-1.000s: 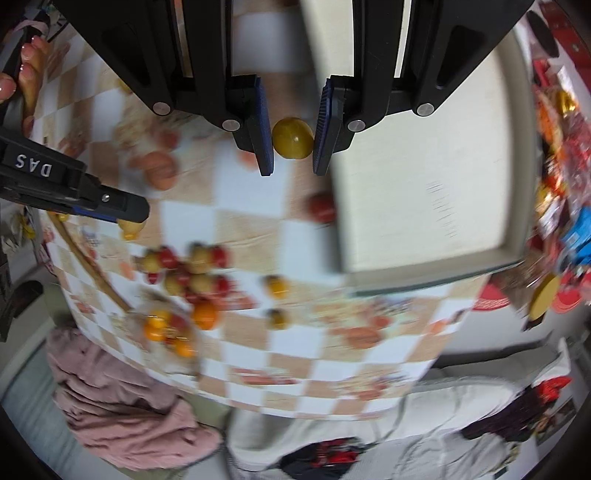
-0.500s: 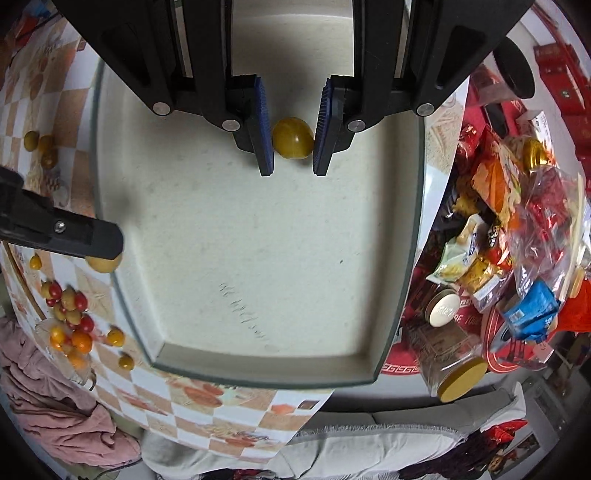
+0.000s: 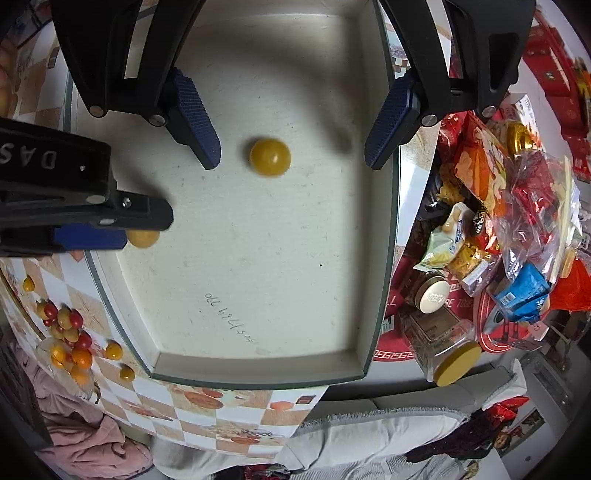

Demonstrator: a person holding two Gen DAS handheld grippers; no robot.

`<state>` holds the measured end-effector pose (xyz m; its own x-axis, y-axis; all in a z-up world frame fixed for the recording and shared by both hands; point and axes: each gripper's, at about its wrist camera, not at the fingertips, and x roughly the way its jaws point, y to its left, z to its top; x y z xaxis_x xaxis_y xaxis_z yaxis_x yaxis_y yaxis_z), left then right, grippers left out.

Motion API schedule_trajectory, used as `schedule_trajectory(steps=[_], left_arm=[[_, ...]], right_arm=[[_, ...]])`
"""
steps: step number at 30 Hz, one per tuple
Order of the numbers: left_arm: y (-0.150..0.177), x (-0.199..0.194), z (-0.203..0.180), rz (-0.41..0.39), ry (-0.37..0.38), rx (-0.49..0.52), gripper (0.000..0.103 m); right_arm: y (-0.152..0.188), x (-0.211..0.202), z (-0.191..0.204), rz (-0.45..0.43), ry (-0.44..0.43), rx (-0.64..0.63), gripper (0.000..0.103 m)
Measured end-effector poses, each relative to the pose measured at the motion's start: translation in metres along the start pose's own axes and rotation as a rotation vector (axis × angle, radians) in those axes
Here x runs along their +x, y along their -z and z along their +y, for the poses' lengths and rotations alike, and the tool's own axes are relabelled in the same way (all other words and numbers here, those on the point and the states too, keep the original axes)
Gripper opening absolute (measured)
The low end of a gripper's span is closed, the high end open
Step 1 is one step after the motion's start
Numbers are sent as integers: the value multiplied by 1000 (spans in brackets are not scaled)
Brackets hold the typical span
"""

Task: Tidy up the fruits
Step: 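Carry both fruits over the white tray and open both tools, then move both open tools back over the fruits on the table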

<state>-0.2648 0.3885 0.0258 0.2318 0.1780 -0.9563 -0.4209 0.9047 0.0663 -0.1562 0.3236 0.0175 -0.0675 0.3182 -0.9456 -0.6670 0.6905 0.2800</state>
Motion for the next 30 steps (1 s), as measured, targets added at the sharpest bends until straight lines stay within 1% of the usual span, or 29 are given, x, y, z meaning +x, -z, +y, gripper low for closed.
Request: schedule_trajectory(steps=[2, 3, 4, 7, 12, 23, 30], left_arm=[[0, 2, 2, 10, -8, 0, 82], [0, 1, 3, 10, -6, 3, 82], [0, 1, 3, 12, -4, 1, 82], [-2, 1, 3, 28, 12, -16, 82], [-7, 0, -6, 51, 17, -15, 82], [-22, -11, -42, 46, 31, 55, 82], [-33, -19, -77, 30, 47, 117, 82]], right_arm=[[-3, -4, 3, -21, -6, 2, 71], [-4, -9, 4, -36, -3, 3, 78], [-5, -14, 3, -48, 1, 2, 81], [-7, -30, -2, -86, 8, 6, 82], [-2, -46, -22, -104, 36, 50, 89], [31, -67, -91, -109, 92, 210, 90], [55, -81, -131, -119, 110, 302, 90]])
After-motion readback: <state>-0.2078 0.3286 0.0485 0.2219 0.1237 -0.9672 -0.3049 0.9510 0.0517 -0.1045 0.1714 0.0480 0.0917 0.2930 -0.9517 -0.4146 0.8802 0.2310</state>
